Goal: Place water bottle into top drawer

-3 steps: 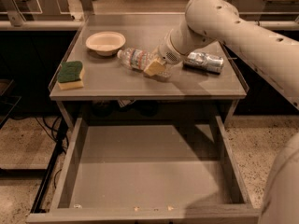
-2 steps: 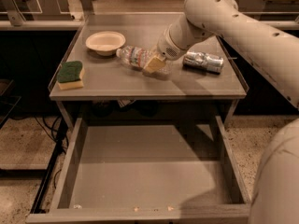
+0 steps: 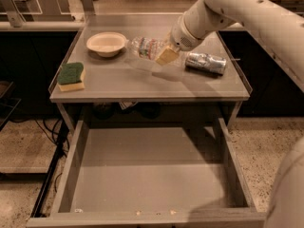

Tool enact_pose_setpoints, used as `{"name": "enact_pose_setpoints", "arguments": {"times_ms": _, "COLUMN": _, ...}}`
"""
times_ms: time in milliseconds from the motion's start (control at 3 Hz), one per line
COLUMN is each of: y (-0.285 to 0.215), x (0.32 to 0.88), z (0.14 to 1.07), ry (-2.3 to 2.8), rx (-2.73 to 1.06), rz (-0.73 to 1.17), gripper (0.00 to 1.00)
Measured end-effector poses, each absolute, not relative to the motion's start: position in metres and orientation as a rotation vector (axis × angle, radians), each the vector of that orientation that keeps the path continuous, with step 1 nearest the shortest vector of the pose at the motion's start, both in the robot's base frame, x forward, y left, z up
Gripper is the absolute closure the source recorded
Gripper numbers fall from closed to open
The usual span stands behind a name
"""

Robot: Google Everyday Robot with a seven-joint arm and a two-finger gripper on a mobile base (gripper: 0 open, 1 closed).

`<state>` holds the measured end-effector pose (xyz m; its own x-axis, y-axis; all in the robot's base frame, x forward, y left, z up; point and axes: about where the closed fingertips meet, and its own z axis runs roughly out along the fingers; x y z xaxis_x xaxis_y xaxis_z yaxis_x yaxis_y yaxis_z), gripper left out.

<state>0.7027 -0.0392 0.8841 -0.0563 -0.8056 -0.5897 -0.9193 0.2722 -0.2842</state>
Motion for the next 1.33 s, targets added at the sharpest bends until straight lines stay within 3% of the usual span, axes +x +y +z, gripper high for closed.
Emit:
{"name": "enact_pose_setpoints", "arguments": {"times_ms": 333, "y": -0.056, "x": 0.679, "z": 0.907, "ry": 1.855, "rx": -1.547, "rz": 0.184, "gripper": 1.00}}
{"name": "enact_pose_setpoints", "arguments": {"times_ms": 1000, "y": -0.098, "x": 0.578, "z": 0.939, "ry": 1.840, "rx": -1.499, "rz": 0.063, "gripper": 1.00}}
{"name": "enact_pose_setpoints", "arguments": {"times_ms": 1333, "y": -0.098, "x": 0.578, "z": 0.939, "ry": 1.840, "rx": -1.499, "rz": 0.063, "gripper": 1.00}}
